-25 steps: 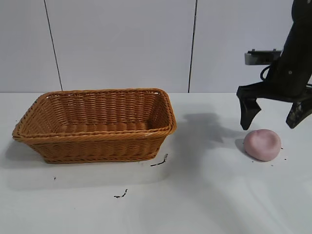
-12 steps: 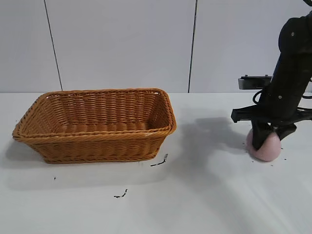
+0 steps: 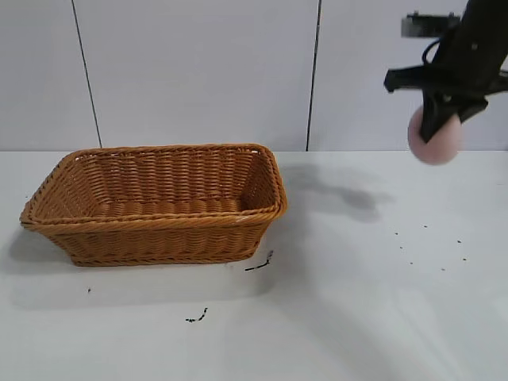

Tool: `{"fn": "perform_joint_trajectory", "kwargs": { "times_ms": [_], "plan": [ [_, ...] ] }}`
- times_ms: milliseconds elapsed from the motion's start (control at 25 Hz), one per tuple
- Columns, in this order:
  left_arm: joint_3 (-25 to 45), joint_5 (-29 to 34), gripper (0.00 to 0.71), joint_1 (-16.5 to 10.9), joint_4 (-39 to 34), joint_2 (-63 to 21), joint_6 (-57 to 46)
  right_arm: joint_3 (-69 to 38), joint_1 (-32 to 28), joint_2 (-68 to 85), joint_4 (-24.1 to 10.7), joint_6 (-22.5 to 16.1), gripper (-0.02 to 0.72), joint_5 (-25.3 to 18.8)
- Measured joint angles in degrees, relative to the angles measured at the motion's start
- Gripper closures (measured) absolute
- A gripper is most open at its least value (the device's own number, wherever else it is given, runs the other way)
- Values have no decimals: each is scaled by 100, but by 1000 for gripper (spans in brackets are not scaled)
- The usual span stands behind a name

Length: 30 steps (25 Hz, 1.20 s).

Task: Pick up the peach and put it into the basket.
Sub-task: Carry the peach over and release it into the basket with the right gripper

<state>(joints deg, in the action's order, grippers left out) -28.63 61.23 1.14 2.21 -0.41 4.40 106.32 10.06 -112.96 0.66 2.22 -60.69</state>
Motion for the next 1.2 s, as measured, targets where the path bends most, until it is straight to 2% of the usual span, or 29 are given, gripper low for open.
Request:
{"fn": "perform_joint_trajectory", "kwargs": {
  "times_ms": [320,560,720,960,1040,1080,1160,1200],
  "plan": [
    [0,0,18,0,0,0,0,1468,1283,-775,0,0,670,-273],
    [0,0,18,0,0,0,0,1956,2278,-1443,12,0,670,-103],
    [0,0,18,0,0,0,0,1964,2603,-1989,12,127,670,167],
    [0,0,18,0,0,0,0,1964,2634,-2653,-2,164,660,514],
    [0,0,18,0,0,0,0,1964,2634,-2751,-2,169,617,514],
    [0,0,18,0,0,0,0,1964,2634,-2759,3,169,568,514],
    [0,0,18,0,0,0,0,1964,2634,-2764,9,169,416,514],
    [0,0,18,0,0,0,0,1964,2634,-2764,9,169,300,514]
  ]
}}
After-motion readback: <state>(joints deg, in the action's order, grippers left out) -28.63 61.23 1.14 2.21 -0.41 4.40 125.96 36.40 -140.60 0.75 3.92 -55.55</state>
